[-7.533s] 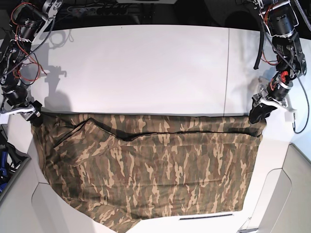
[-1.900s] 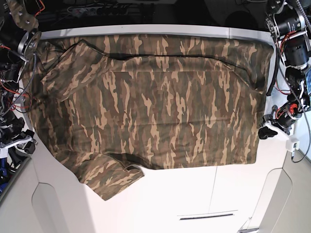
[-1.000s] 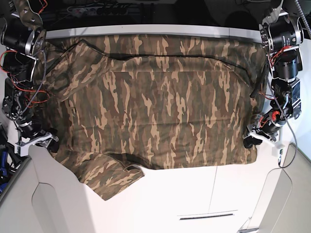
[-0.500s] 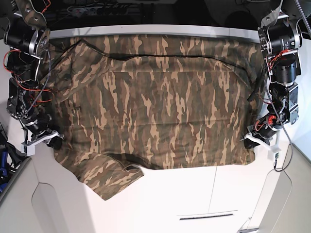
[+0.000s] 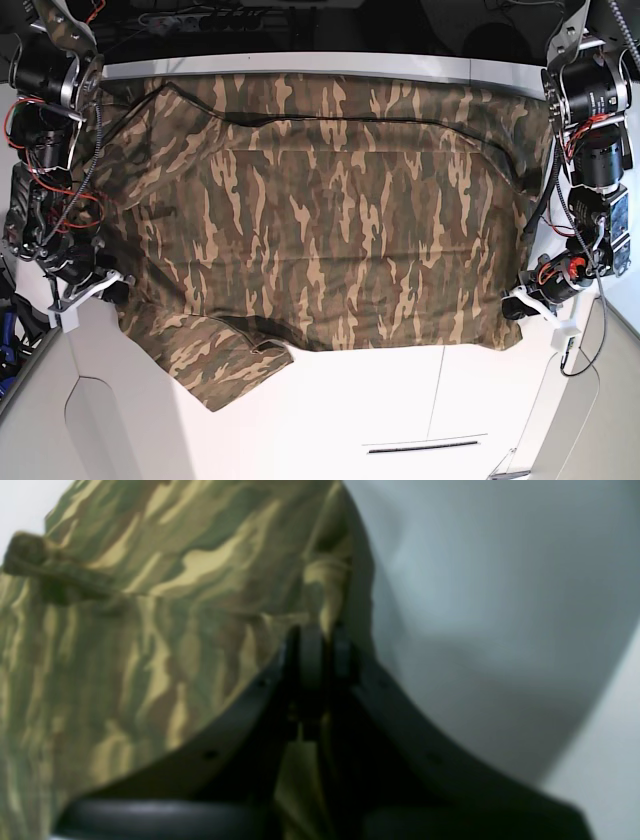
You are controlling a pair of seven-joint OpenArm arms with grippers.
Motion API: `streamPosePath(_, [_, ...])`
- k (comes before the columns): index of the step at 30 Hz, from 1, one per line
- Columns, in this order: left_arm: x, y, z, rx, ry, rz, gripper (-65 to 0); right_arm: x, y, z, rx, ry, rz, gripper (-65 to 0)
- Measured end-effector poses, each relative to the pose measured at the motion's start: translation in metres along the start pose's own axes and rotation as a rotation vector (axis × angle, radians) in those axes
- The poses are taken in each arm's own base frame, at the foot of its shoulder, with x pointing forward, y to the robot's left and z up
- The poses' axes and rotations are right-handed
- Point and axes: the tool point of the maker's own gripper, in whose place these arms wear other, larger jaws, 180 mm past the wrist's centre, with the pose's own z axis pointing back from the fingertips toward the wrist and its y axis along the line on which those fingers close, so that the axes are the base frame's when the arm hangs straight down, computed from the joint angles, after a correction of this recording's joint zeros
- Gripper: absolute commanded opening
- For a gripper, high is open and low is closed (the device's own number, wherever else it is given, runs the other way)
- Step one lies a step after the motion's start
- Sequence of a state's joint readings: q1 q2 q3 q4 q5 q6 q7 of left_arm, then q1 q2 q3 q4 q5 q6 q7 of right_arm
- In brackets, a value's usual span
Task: Fold the T-shirt properly
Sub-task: 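Fold the hem up over the shirt toward the collar with both grippers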
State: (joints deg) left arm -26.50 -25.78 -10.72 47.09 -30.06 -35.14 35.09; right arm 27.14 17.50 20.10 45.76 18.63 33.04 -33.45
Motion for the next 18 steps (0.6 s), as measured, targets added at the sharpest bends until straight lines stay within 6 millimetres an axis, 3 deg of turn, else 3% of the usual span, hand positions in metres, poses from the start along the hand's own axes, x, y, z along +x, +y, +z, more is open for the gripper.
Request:
streamPosePath(6, [0.007,-0.017,0.008,-0.052,0.022,-0.053,-65.0,0.015,-0.003,0.017,0.021,-0.029,-0.008,-65.0])
streamPosePath(13, [-0.006,-0.013,0.042,-0.044,0.028,-0.173,-65.0,-0.009,-0.001,0.044,0.022,-0.017,0.042,-65.0])
streamPosePath(18, [0.004,-0.024,0.064,-0.068,-0.013,-0.247,-65.0,-0.006,0.005,0.068,0.018,-0.064,0.107,-65.0])
